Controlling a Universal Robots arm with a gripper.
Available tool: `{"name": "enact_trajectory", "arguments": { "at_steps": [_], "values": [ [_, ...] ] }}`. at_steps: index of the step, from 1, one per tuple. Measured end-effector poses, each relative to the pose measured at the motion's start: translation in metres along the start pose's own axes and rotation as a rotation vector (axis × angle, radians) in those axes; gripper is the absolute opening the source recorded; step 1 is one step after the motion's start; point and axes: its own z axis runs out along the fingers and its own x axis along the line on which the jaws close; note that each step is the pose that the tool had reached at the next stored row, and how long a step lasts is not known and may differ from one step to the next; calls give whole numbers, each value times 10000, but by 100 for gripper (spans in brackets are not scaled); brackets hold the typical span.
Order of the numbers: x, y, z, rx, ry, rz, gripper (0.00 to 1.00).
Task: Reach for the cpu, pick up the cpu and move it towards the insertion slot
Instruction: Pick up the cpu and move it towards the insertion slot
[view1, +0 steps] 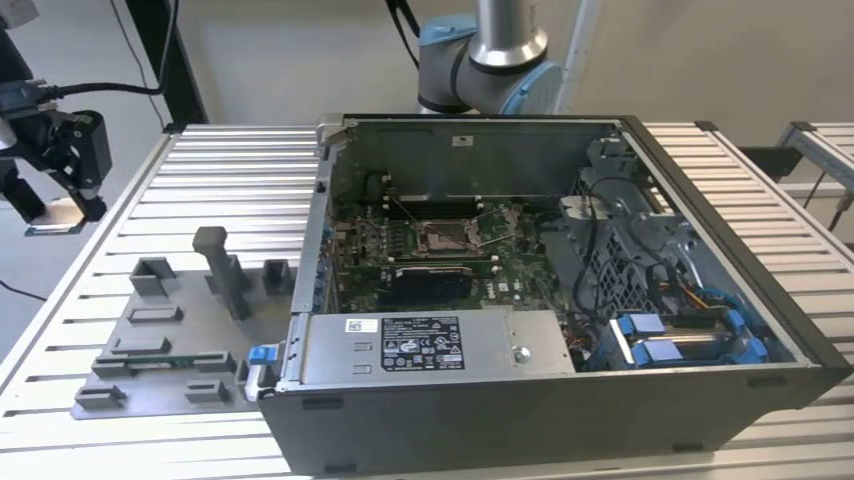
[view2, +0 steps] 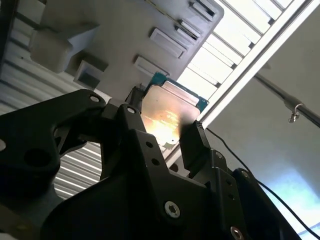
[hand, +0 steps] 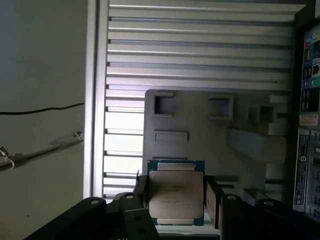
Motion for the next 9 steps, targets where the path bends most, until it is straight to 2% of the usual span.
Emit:
{"name": "enact_trajectory", "arguments": {
  "at_steps": [9],
  "values": [
    [0,0,-3,-1,-1,0,0]
  ]
}}
